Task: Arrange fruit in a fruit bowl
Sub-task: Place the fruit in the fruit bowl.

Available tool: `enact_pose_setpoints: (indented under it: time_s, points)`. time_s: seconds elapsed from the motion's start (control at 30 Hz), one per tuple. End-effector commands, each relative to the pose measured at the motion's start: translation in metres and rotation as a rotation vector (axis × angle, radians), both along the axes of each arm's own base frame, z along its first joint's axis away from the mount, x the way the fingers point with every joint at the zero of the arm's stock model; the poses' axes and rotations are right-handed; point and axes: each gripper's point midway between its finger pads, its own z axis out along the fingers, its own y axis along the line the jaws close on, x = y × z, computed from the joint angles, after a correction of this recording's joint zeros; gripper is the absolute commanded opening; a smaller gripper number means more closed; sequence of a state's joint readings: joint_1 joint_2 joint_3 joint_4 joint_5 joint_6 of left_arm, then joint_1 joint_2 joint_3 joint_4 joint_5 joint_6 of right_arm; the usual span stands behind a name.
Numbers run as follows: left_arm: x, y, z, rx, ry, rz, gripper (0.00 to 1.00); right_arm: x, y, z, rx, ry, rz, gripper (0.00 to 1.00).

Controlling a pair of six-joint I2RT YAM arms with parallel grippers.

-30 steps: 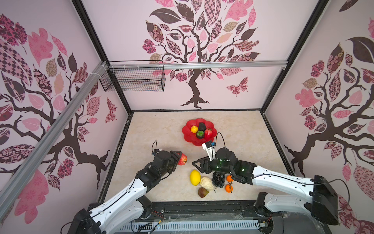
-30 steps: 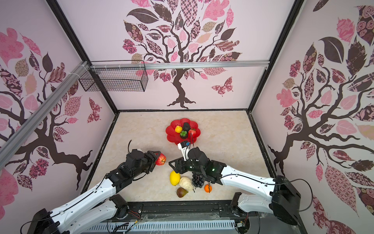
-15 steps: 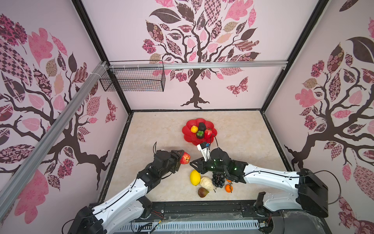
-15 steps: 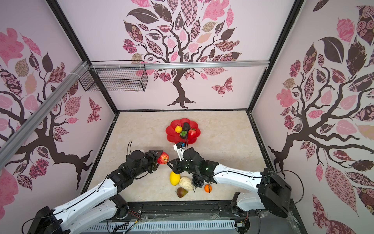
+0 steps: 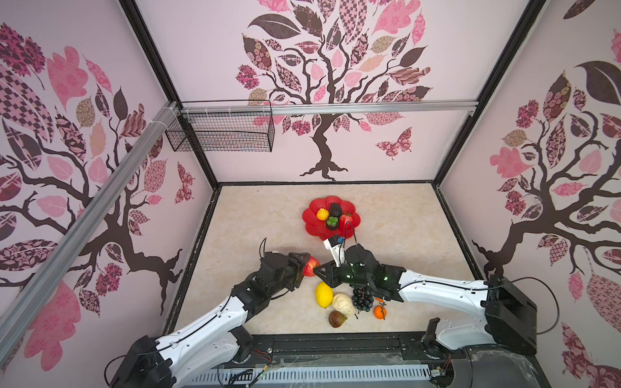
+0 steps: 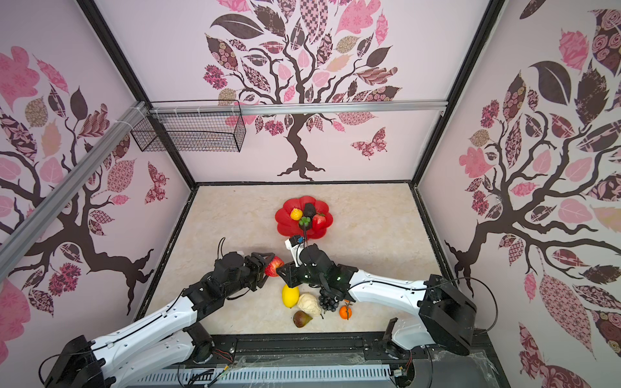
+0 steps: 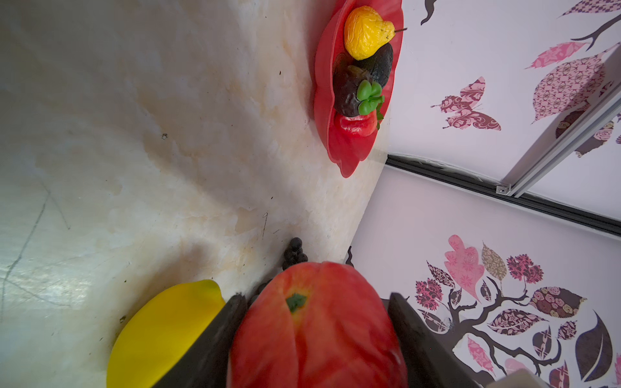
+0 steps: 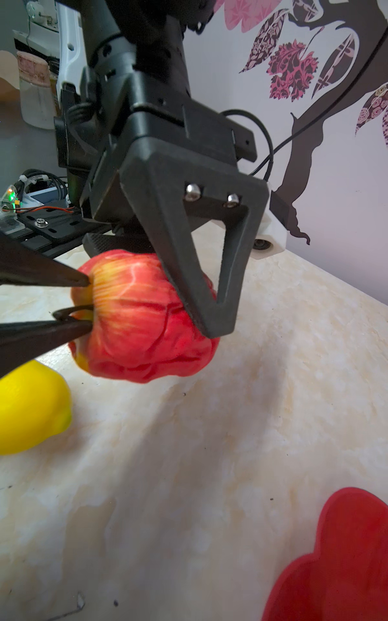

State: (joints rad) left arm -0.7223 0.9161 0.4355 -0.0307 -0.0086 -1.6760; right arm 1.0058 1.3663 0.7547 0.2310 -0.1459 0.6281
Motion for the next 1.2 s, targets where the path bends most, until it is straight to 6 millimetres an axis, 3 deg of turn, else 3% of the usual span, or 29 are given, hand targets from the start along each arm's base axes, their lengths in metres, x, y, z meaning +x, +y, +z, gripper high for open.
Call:
enact_pose_setpoints:
  time_s: [0.0,0.47,0.8,0.97,1.17]
  points:
    - [-0.002,-0.001,-0.006,0.003,-0.004,-0.003,0.57,0.005,0.009,0.012,0.021,-0.025,-0.003,0.2]
    - [-0.003,-0.001,-0.007,0.009,-0.002,-0.004,0.59,0.008,0.006,0.009,-0.01,-0.035,-0.021,0.05]
    - [0.0,0.006,0.0,0.098,-0.052,-0.025,0.88,0.018,-0.002,0.009,-0.1,-0.061,-0.063,0.04]
    - [0.002,0.028,-0.003,0.16,-0.059,-0.009,0.93,0.03,-0.014,0.006,-0.243,-0.106,-0.099,0.04]
    - [0.005,0.075,0.017,0.371,-0.185,0.024,0.97,0.055,-0.033,0.007,-0.403,-0.114,-0.093,0.04]
